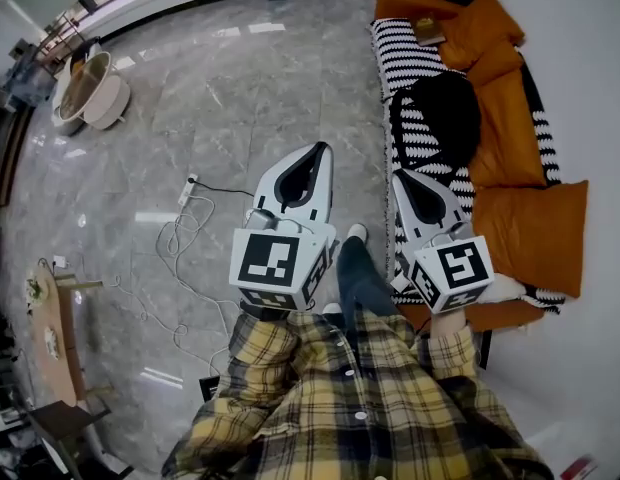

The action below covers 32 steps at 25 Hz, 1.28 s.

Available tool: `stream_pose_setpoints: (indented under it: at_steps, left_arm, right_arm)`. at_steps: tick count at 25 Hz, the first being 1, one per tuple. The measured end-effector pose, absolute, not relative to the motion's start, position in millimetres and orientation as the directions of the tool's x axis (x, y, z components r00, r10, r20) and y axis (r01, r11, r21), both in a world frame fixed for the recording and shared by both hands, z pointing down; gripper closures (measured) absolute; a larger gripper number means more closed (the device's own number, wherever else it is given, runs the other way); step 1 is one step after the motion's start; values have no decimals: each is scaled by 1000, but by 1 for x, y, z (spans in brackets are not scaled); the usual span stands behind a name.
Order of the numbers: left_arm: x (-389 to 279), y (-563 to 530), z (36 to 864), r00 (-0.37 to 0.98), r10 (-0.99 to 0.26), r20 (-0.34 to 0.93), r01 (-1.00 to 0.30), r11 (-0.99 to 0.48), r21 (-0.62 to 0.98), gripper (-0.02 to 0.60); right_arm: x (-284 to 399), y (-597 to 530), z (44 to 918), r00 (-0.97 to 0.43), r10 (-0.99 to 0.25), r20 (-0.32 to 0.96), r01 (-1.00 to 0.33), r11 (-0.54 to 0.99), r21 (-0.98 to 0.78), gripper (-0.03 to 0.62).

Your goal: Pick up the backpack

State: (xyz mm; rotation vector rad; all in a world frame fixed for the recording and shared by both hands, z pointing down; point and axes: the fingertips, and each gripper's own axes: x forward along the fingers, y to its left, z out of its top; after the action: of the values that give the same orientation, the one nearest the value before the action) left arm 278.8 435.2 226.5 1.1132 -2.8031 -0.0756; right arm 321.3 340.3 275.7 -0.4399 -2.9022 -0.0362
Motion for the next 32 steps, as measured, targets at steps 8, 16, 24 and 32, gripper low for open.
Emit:
stream_pose_setpoints:
  at_steps: [8,16,24,32]
  left_arm:
    - [164,379,220,-709,-697,107,-691,717,87,563]
    - [78,337,211,-697,-710,106,-702,705,103,563]
    - [22,305,214,-678,-729,90,-718,684,130,563]
    - [-56,262,209,-625,-777,72,-768,629,121,563]
  right_arm:
    - [203,289,267,-937,288,198,291,957,-15,579]
    - [123,245,261,-936,274,220,277,961,-18,579]
    - [74,211,263,-942,240,233,247,969,1,579]
    - [12,175,267,-956,172,237,178,984,1,579]
